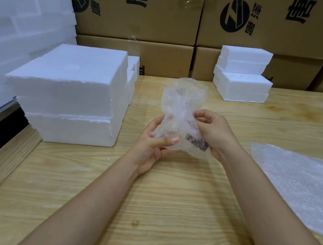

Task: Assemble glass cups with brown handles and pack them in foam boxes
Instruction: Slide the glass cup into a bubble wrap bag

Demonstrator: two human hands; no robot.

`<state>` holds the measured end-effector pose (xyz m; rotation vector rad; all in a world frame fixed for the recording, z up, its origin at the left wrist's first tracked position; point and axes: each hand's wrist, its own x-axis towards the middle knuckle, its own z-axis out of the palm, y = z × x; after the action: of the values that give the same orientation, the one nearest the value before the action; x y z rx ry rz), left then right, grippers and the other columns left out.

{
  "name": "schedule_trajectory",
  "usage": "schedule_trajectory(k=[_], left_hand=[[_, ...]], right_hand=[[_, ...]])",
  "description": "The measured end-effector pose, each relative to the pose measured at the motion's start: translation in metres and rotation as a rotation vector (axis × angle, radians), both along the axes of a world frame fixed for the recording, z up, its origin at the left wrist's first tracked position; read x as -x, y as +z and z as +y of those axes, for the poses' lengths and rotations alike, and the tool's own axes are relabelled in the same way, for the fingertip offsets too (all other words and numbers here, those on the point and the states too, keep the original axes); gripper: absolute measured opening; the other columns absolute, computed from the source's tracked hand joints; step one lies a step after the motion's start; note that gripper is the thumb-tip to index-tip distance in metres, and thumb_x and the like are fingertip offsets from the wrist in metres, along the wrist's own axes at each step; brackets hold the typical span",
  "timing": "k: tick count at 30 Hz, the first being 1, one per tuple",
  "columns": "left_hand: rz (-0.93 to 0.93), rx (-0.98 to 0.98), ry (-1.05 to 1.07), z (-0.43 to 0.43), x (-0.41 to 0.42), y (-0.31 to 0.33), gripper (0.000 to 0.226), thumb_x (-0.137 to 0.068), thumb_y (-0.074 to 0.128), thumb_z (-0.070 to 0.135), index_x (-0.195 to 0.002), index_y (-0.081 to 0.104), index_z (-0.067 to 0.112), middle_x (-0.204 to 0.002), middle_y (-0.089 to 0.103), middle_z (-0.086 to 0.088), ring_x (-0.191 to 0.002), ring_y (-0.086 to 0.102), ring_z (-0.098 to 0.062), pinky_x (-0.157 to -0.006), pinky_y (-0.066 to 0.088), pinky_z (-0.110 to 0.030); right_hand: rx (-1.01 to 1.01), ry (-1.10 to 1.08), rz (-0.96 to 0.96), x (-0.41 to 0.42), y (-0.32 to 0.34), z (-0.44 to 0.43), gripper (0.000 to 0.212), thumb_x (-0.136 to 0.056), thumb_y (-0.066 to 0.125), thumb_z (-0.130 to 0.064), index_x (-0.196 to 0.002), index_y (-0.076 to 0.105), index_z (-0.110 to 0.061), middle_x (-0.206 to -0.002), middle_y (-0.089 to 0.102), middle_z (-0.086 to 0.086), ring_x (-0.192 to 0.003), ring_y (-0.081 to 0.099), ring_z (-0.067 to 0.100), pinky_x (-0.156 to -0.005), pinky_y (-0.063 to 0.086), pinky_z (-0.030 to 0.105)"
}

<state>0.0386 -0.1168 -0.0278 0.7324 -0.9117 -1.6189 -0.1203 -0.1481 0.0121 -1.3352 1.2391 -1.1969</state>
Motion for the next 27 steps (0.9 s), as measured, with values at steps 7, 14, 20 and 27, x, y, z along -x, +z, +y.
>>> schedule_trajectory(k=[7,14,20,27], left_hand=[[-0.032,0.049,-0.057,0.001,0.001,-0.003,0.082,-0.057,0.065,-0.016,-0.13,0.05,0.018,-0.118,0.064,-0.015,-0.096,0.069,-0.028,-0.079,0.059,-0.045],[0.042,0.023,-0.275,0.0,0.001,0.004,0.052,-0.071,0.052,0.005,-0.121,0.062,0.017,-0.126,0.062,-0.013,-0.11,0.061,-0.032,-0.093,0.052,-0.049],[-0.539,0.104,-0.027,-0.007,0.005,0.027,0.017,-0.093,0.058,0.034,-0.109,0.059,0.039,-0.094,0.073,0.001,-0.076,0.07,-0.016,-0.064,0.057,-0.033],[-0.709,0.23,0.106,-0.001,0.013,0.027,0.067,-0.084,0.04,-0.01,-0.125,0.052,0.041,-0.078,0.068,0.007,-0.061,0.063,-0.002,-0.057,0.048,-0.017]], right_hand=[[-0.342,0.277,0.185,0.004,0.001,0.008,0.016,-0.096,0.05,-0.017,-0.104,0.06,-0.009,-0.085,0.071,0.015,-0.076,0.067,0.035,-0.08,0.052,0.049],[-0.15,0.307,0.447,0.005,0.008,0.008,0.026,-0.087,0.048,0.006,-0.099,0.068,-0.006,-0.101,0.068,0.026,-0.089,0.066,0.038,-0.08,0.053,0.053],[0.108,0.28,0.769,-0.009,0.011,0.013,0.021,-0.093,0.049,-0.013,-0.092,0.061,-0.029,-0.09,0.067,-0.002,-0.08,0.064,0.015,-0.064,0.052,0.031],[0.11,0.208,0.783,-0.011,0.013,0.018,0.033,-0.087,0.053,-0.013,-0.117,0.05,-0.025,-0.105,0.059,0.001,-0.082,0.06,0.015,-0.063,0.049,0.03]])
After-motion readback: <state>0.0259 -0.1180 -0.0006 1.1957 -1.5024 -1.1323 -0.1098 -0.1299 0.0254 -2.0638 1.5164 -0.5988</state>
